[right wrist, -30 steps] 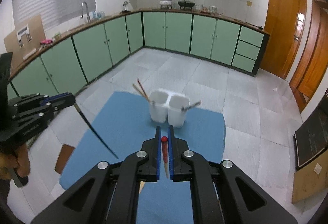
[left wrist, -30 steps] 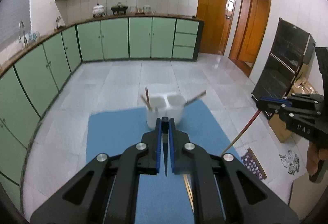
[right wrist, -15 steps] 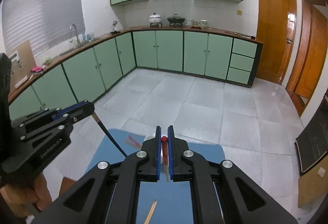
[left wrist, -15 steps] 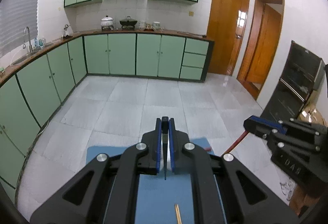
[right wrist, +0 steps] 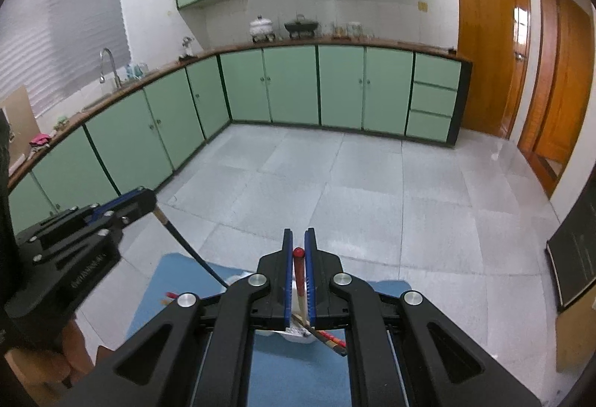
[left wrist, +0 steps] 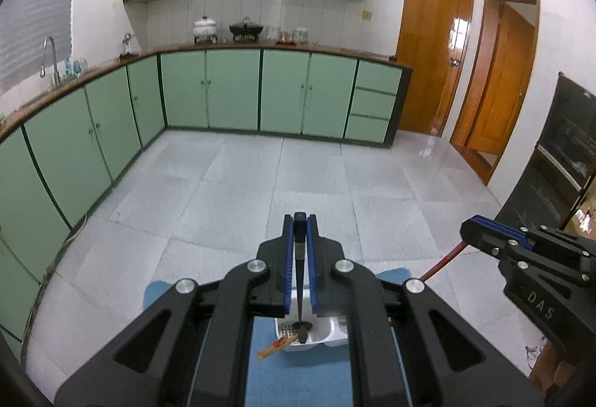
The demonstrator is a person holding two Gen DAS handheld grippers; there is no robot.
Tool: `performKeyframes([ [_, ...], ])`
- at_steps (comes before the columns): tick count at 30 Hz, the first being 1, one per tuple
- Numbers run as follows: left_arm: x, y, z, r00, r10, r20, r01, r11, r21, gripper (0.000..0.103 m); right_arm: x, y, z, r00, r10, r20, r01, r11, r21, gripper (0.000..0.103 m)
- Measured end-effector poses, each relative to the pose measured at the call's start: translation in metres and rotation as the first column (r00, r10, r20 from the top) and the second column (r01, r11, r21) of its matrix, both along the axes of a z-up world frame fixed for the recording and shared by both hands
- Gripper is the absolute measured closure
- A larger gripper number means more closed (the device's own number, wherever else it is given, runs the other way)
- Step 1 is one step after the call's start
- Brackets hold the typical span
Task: Organize utensils
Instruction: 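Drop the chopsticks into the holder and open both tools, then move both tools back over the last two chopsticks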
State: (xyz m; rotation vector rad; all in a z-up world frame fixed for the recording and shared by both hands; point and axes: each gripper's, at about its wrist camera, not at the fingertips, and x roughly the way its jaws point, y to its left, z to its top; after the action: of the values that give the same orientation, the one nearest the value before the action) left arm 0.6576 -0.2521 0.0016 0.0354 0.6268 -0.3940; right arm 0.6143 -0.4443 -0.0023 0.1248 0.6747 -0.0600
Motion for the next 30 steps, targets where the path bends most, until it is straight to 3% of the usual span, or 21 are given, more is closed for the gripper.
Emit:
performKeyframes([
  [3, 0.008, 0.004, -0.023, 0.999, 0.003, -0.042, -0.002, 1.0, 0.021, 0.096, 0.006, -0.007, -0.019, 0.999, 0.004, -0.039, -0.003, 1.0, 0.021, 0.096],
  [4, 0.008, 0.007, -0.026, 0.999, 0.005, -0.043, -0.003, 1.0, 0.026, 0.093, 0.005, -0.009, -0.023, 0.999, -0.004, -0.041, 0.005, 1.0, 0.021, 0.095],
  [5, 0.006, 0.011, -0.027, 0.999, 0.005, -0.041, -0.004, 1.0, 0.025, 0.083, 0.003, -0.011, -0.025, 0.999, -0.008, -0.041, 0.009, 1.0, 0.017, 0.095],
  [8, -0.003, 0.026, -0.016, 1.0, 0.013, -0.014, -0.013, 1.0, 0.011, 0.065, -0.008, -0.011, -0.026, 0.999, -0.004, -0.039, 0.004, 1.0, 0.005, 0.095],
  [10, -0.011, 0.037, -0.004, 1.0, 0.015, 0.007, -0.015, 1.0, 0.013, 0.063, -0.021, -0.011, -0.022, 1.0, -0.001, -0.027, 0.001, 1.0, -0.004, 0.095],
  [14, -0.036, 0.063, 0.02, 0.998, 0.035, 0.048, -0.035, 0.999, 0.007, 0.046, -0.063, -0.006, -0.013, 1.0, 0.015, 0.022, -0.014, 1.0, -0.021, 0.092],
  [18, -0.075, 0.096, 0.032, 0.996, 0.043, 0.079, -0.044, 0.999, 0.012, 0.04, -0.117, 0.001, -0.022, 0.997, 0.045, 0.063, -0.042, 0.998, -0.042, 0.086],
  [23, -0.135, 0.133, 0.009, 0.996, 0.033, 0.078, -0.033, 0.999, 0.0, 0.029, -0.197, 0.014, -0.074, 0.995, 0.057, 0.082, -0.055, 0.998, -0.032, 0.083],
  [27, -0.175, 0.159, -0.035, 0.998, 0.046, 0.047, -0.045, 0.999, -0.021, 0.025, -0.248, 0.036, -0.136, 0.996, 0.076, 0.05, -0.074, 0.996, -0.052, 0.082],
  [30, -0.207, 0.185, -0.087, 0.997, 0.07, -0.039, -0.073, 0.994, -0.083, 0.024, -0.288, 0.058, -0.191, 0.995, 0.102, 0.02, -0.1, 0.993, -0.066, 0.079],
])
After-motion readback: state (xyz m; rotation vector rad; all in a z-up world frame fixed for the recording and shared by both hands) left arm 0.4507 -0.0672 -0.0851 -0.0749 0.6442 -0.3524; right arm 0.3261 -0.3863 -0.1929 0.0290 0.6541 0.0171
